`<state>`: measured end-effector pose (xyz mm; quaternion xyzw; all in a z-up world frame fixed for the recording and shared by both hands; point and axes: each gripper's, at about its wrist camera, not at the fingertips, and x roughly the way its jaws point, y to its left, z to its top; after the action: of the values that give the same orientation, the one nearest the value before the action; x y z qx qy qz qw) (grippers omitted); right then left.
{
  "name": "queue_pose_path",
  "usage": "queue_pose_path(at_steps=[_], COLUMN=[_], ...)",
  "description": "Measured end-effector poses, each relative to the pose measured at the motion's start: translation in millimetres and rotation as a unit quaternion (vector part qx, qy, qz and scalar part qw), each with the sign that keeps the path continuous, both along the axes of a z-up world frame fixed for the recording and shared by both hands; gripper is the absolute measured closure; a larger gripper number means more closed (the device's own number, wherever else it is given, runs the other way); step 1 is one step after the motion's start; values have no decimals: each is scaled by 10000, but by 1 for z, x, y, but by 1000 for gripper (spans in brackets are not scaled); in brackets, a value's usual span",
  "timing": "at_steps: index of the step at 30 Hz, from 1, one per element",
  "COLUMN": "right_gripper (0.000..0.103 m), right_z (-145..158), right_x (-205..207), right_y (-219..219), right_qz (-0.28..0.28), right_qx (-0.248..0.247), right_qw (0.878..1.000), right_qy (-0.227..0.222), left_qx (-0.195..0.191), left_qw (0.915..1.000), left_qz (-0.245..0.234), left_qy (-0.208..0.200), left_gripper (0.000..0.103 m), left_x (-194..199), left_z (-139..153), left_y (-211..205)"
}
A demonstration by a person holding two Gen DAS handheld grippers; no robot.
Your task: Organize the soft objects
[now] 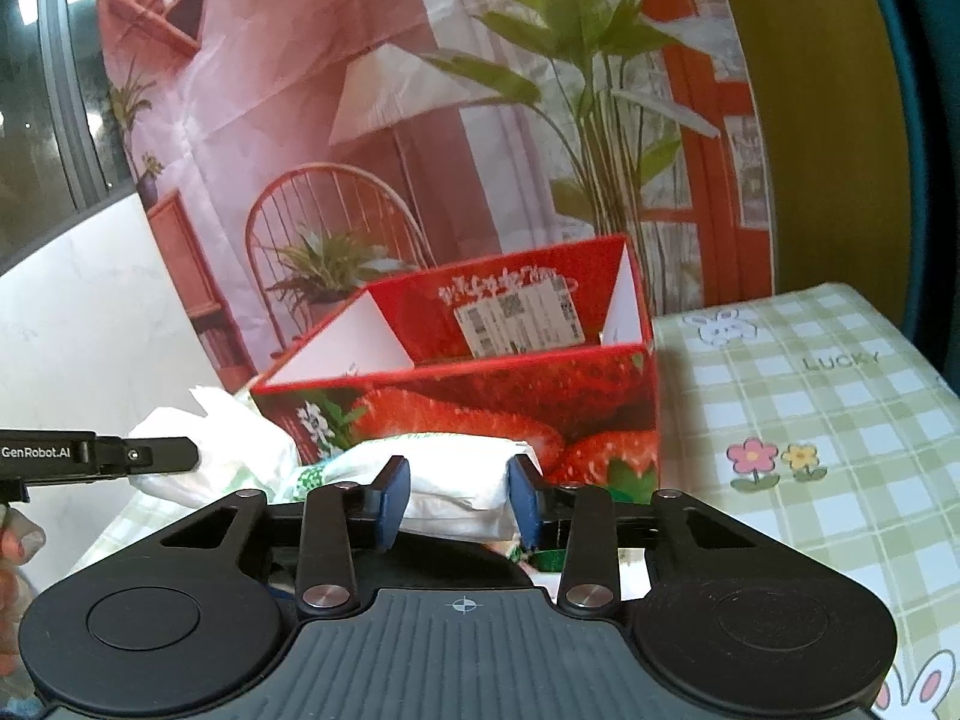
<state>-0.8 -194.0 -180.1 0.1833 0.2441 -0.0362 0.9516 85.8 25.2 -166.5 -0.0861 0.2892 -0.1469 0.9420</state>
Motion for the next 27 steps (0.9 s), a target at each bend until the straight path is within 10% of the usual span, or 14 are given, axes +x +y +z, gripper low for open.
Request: queue_pose_path(at_steps=[14, 27], right_gripper=[73, 74], right_z=[41, 19], right_x=[22, 113], right_y=[-21, -54], right_qz=[-30, -188], right_qx=[-258, -647], right_qw=[9985, 9977], right_qy=[-484, 36], left_qx=[-72, 338], left_qw=[9988, 9992], left_qz=[-109, -208], left_qy=[-474, 35], left_gripper=[82, 82], left_x=[36, 136], left_z=[34, 17], left_y=[-9, -36])
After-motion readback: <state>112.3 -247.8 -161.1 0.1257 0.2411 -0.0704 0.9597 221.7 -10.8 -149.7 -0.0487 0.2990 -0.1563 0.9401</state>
